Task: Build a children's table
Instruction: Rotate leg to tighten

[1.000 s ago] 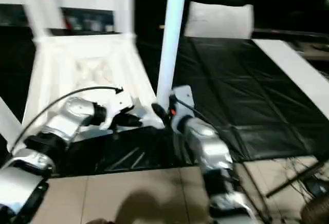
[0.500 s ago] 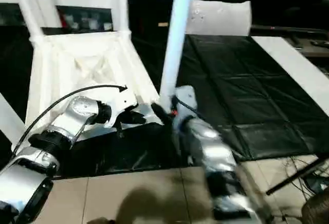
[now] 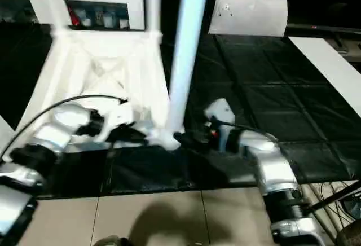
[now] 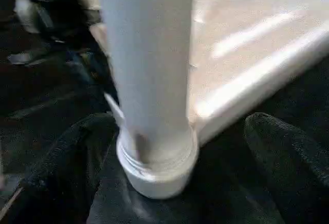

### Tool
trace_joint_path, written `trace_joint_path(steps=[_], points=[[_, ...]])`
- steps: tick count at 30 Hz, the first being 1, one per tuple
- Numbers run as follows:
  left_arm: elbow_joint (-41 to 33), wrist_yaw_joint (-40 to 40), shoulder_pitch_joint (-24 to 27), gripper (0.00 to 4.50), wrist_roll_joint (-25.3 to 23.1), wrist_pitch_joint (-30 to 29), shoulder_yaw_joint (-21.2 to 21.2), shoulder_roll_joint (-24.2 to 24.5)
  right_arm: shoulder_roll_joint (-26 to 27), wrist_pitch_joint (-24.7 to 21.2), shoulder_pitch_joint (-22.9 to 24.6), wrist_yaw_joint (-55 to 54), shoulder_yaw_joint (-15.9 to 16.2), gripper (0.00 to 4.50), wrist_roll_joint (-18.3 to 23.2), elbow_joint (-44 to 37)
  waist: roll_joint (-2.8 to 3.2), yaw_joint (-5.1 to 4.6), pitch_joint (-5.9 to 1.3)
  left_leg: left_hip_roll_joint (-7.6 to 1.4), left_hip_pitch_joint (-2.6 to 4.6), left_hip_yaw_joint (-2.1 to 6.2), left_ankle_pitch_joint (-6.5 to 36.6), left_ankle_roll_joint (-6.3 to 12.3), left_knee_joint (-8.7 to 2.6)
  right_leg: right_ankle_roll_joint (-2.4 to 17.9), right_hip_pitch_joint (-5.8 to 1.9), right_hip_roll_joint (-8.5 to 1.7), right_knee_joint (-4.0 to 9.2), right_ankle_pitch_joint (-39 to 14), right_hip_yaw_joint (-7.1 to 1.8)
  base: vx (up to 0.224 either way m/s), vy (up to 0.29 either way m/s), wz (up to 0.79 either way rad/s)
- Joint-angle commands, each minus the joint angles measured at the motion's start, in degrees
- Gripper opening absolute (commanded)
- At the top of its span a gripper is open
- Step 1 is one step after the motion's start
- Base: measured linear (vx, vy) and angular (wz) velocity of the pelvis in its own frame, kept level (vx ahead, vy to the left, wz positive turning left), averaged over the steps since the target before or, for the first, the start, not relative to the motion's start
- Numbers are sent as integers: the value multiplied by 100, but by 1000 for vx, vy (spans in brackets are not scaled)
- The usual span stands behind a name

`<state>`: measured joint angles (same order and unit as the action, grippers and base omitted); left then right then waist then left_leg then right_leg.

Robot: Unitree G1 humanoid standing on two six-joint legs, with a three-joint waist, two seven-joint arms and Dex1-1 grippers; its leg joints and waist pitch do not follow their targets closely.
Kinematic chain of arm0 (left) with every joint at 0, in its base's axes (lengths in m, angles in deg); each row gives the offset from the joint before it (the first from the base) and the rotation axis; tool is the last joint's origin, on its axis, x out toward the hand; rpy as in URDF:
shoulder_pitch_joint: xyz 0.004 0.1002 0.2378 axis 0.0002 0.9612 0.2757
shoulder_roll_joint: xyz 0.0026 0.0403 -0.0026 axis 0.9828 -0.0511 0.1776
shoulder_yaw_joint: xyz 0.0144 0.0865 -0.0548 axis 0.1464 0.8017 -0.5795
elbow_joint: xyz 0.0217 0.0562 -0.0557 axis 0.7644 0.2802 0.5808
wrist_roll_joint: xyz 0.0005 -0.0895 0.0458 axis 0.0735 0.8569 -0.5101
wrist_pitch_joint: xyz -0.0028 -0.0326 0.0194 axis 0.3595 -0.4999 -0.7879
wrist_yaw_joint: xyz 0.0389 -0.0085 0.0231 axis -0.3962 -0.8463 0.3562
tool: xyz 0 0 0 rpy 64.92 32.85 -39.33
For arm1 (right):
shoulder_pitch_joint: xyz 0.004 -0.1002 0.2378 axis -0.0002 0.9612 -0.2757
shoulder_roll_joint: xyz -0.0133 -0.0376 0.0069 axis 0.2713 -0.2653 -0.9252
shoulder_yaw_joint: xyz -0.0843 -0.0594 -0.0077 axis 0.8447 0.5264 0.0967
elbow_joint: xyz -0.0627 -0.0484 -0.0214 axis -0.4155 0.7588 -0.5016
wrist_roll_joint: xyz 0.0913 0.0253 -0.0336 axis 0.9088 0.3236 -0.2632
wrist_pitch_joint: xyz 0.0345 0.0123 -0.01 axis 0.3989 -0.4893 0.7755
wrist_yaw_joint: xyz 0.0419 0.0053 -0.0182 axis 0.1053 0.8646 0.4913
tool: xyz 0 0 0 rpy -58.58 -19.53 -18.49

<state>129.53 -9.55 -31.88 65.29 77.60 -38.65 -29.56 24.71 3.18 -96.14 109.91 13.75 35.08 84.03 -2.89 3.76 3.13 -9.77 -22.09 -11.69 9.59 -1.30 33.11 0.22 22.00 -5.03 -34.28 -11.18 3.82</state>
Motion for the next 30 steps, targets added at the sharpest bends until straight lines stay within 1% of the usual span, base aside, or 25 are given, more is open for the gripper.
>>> trace_joint_path(steps=[1, 3, 4, 5, 6, 8, 9, 10, 11, 12, 14, 15, 16, 17, 18, 19, 20, 21, 22, 23, 24, 25, 26, 27, 30], points=[[-80, -576, 89, 0, -159, 230, 467, -26, -160, 42, -83, 446, 77, 442, 155, -122, 65, 2, -360, -460, 207, 161, 1343, 146, -397, 1552, -176, -440, 322, -658, -288, 0, 0, 0], [-35, -709, 30, 0, -248, 384, 567, 48, -227, 53, -178, 802, 227, 442, 200, -14, 79, 35, -353, -470, 210, 158, 1472, 52, -411, 1530, -164, -433, 325, -777, -287, 0, 0, 0], [-35, -709, 30, 0, -248, 384, 567, 48, -227, 53, -178, 802, 227, 442, 200, -14, 87, 43, -357, -469, 216, 159, 1499, 22, -413, 1531, -161, -435, 321, -788, -286, 0, 0, 0], [-17, -786, 1, 0, -281, 432, 593, 70, -225, 62, -243, 931, 298, 417, 192, 84, 110, 69, -332, -464, 220, 160, 1608, -51, -424, 1507, -136, -446, 336, -893, -299, 0, 0, 0], [-14, -819, -7, 0, -286, 444, 591, 73, -218, 60, -266, 984, 315, 417, 191, 122, 95, 75, -341, -463, 225, 158, 1634, -73, -421, 1505, -142, -447, 338, -916, -300, 0, 0, 0], [-18, -856, -19, 0, -287, 452, 589, 76, -194, 74, -312, 1033, 331, 405, 180, 192, 111, 104, -326, -460, 235, 154, 1672, -122, -425, 1507, -123, -450, 339, -943, -305, 0, 0, 0], [-21, -866, -27, 0, -291, 461, 594, 80, -181, 86, -339, 1056, 339, 383, 176, 238, 98, 112, -334, -462, 235, 157, 1669, -145, -427, 1499, -134, -450, 335, -932, -303, 0, 0, 0], [-23, -872, -33, 0, -295, 466, 598, 82, -172, 94, -358, 1071, 344, 383, 174, 269, 108, 116, -324, -463, 232, 160, 1683, -156, -432, 1494, -129, -450, 334, -933, -303, 0, 0, 0], [-17, -878, -58, 0, -310, 493, 604, 91, -142, 139, -422, 1112, 368, 371, 167, 380, 149, 118, -308, -459, 226, 168, 1703, -174, -441, 1503, -122, -451, 329, -904, -300, 0, 0, 0], [-18, -881, -73, 0, -321, 511, 608, 99, -121, 167, -461, 1139, 386, 363, 165, 450, 132, 109, -314, -457, 232, 163, 1730, -185, -439, 1522, -122, -440, 329, -849, -298, 0, 0, 0], [8, -881, -105, 0, -325, 514, 608, 109, -92, 185, -514, 1195, 418, 353, 163, 548, 128, 104, -304, -455, 222, 165, 1727, -173, -443, 1543, -130, -438, 325, -807, -296, 0, 0, 0], [8, -866, -111, 0, -332, 521, 614, 118, -82, 177, -515, 1210, 430, 325, 165, 550, 122, 105, -303, -452, 216, 162, 1704, -151, -438, 1555, -138, -439, 319, -776, -297, 0, 0, 0], [5, -856, -113, 0, -336, 520, 616, 125, -75, 176, -515, 1220, 437, 325, 165, 552, 127, 109, -283, -452, 213, 163, 1711, -139, -444, 1550, -129, -439, 324, -800, -298, 0, 0, 0], [2, -848, -114, 0, -339, 525, 620, 133, -65, 181, -518, 1232, 444, 323, 164, 560, 126, 112, -279, -451, 214, 161, 1701, -118, -443, 1540, -133, -441, 328, -830, -300, 0, 0, 0], [-2, -840, -116, 0, -341, 533, 622, 142, -53, 195, -525, 1243, 451, 323, 162, 578, 138, 113, -266, -455, 214, 165, 1731, -115, -452, 1524, -125, -444, 340, -900, -302, 0, 0, 0], [-3, -830, -120, 0, -344, 537, 617, 148, -38, 214, -538, 1254, 457, 296, 161, 605, 143, 112, -257, -458, 215, 168, 1759, -124, -456, 1515, -120, -447, 343, -943, -302, 0, 0, 0], [-2, -824, -123, 0, -346, 541, 613, 152, -28, 229, -548, 1262, 460, 296, 161, 628, 143, 106, -254, -460, 221, 170, 1833, -144, -464, 1499, -115, -443, 352, -1032, -301, 0, 0, 0], [-1, -827, -125, 0, -353, 545, 613, 165, -2, 242, -564, 1265, 464, 281, 160, 656, 138, 105, -254, -463, 227, 172, 1882, -163, -467, 1491, -111, -446, 357, -1094, -303, 0, 0, 0], [0, -821, -126, 0, -361, 538, 613, 176, 25, 245, -574, 1261, 469, 281, 159, 668, 170, 102, -223, -461, 221, 176, 1988, -182, -481, 1469, -94, -443, 376, -1194, -308, 0, 0, 0], [0, -821, -126, 0, -362, 538, 613, 177, 28, 245, -575, 1260, 470, 276, 159, 668, 161, 98, -224, -461, 224, 178, 2024, -195, -481, 1467, -94, -446, 379, -1236, -309, 0, 0, 0], [5, -815, -128, 0, -367, 535, 613, 184, 50, 245, -580, 1255, 475, 258, 160, 671, 160, 99, -223, -463, 227, 182, 2063, -214, -483, 1460, -91, -455, 386, -1323, -311, 0, 0, 0], [15, -798, -132, 0, -380, 542, 611, 192, 75, 254, -590, 1255, 483, 258, 167, 693, 161, 100, -217, -467, 232, 183, 2076, -218, -486, 1452, -86, -459, 390, -1373, -314, 0, 0, 0], [26, -753, -139, 0, -392, 522, 599, 190, 90, 252, -585, 1263, 490, 248, 179, 697, 196, 104, -202, -467, 225, 190, 2083, -225, -492, 1447, -81, -460, 390, -1382, -317, 0, 0, 0], [40, -714, -149, 0, -395, 504, 585, 183, 101, 248, -575, 1275, 495, 243, 190, 697, 179, 94, -197, -467, 227, 187, 2106, -228, -497, 1435, -80, -453, 396, -1416, -318, 0, 0, 0], [95, -475, -201, 0, -387, 329, 500, 106, 140, 135, -460, 1210, 461, 209, 275, 521, 201, 104, -185, -468, 223, 181, 2014, -187, -496, 1433, -83, -464, 404, -1446, -325, 0, 0, 0]])
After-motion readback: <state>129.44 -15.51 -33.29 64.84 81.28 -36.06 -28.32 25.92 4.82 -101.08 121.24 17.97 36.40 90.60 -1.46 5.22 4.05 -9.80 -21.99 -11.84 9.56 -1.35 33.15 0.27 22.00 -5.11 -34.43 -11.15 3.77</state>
